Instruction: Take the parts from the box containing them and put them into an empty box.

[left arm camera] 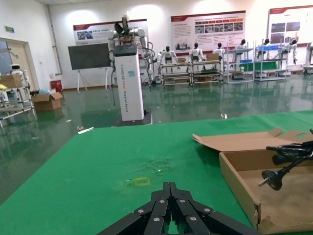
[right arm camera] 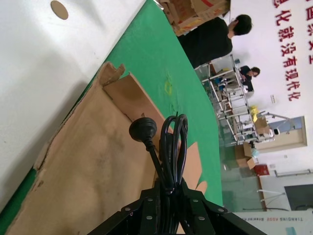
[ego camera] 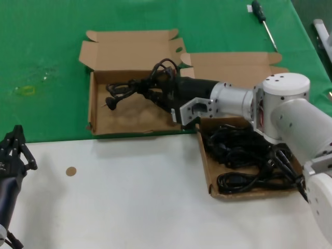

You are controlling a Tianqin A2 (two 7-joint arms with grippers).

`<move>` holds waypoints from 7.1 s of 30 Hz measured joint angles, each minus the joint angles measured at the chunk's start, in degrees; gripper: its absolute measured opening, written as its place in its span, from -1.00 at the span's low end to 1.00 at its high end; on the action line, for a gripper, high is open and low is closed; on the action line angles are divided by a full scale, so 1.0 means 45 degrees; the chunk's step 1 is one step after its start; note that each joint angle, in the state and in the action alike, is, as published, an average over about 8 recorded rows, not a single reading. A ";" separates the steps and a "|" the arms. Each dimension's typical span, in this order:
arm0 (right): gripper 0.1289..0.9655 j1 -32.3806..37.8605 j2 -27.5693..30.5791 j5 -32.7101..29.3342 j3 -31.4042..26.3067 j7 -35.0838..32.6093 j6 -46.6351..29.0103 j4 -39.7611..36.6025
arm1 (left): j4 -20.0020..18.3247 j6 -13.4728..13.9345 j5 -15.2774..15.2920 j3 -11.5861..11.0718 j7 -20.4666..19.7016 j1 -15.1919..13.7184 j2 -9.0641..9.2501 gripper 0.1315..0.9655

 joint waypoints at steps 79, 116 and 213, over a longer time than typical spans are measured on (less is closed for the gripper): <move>0.87 -0.3036 0.2108 -0.1691 -0.0955 0.4537 0.1069 0.7579 | 0.0000 0.0000 0.0000 0.0000 0.0000 0.0000 0.0000 -0.94; 1.00 -0.7900 0.2349 -0.0541 0.0576 1.1199 0.4781 1.1852 | 0.0000 0.0000 -0.0001 0.0000 0.0001 0.0000 0.0000 0.35; 1.00 -1.4025 0.2652 0.0911 0.2506 1.9630 0.9478 1.7249 | 0.0000 0.0000 -0.0004 -0.0001 0.0004 0.0000 0.0000 1.00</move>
